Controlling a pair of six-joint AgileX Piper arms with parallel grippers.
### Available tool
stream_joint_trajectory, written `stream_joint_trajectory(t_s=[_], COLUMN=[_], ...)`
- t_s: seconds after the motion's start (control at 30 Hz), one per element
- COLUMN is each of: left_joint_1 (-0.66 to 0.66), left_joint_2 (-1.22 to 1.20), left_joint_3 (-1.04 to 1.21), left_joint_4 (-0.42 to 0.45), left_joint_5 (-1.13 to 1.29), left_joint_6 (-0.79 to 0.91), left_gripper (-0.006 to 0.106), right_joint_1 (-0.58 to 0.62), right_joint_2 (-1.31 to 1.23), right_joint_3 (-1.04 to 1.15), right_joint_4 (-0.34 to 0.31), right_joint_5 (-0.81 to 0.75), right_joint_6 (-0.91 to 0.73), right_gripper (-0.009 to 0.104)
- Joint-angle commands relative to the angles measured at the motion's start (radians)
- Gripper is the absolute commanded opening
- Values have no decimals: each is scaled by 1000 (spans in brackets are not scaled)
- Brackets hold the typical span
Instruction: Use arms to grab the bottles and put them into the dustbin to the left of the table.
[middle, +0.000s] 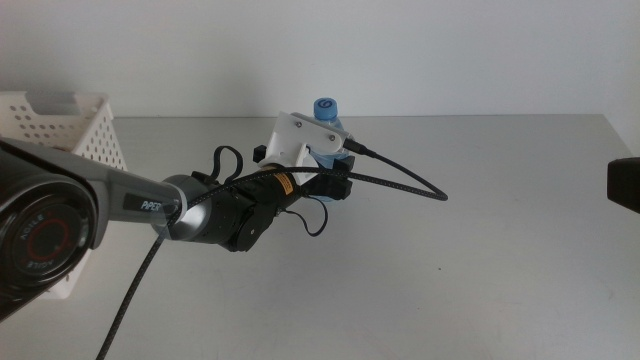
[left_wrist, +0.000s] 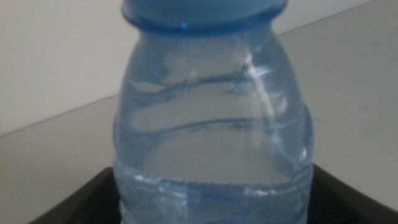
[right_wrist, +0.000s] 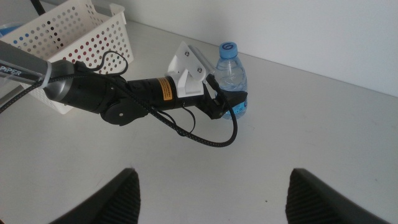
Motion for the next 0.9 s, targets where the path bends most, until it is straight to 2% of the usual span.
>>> stream_joint_trajectory(t_s=[0.0, 0.1, 0.17, 0.27, 0.33, 0.4, 0.7, 0.8, 0.87], left_joint_1=[2, 2, 2, 2, 2, 2, 51, 55, 81], left_joint_2=[-43, -42, -53, -93, -142, -202, -427, -474, -502], left_joint_3=[-33, -33, -33, -33, -33, -33, -148, -220, -274], left_joint_4=[-7, -5, 30, 107, 113, 107, 91, 102, 72], left_joint_5=[-119, -109, -71, 8, 74, 142, 605, 808, 959], left_joint_6=[-22, -21, -23, -25, -25, -39, -86, -62, -9], left_gripper=[90, 75, 58, 28, 10, -1, -2, -2, -2], right_joint_1=[4, 4, 4, 4, 4, 4, 4, 4, 4], right_joint_2=[1, 1, 1, 1, 1, 1, 1, 1, 1], right_joint_3=[-22, -22, -22, -22, -22, -22, -22, -22, -22], right_joint_4=[-2, -2, -2, -2, -2, -2, -2, -2, -2], right_joint_5=[-67, -67, -67, -67, -67, -67, -67, -67, -67], right_joint_6=[-13, -13, -13, -13, -13, -13, -13, -13, -13], right_gripper=[59, 59, 59, 59, 59, 59, 59, 59, 59])
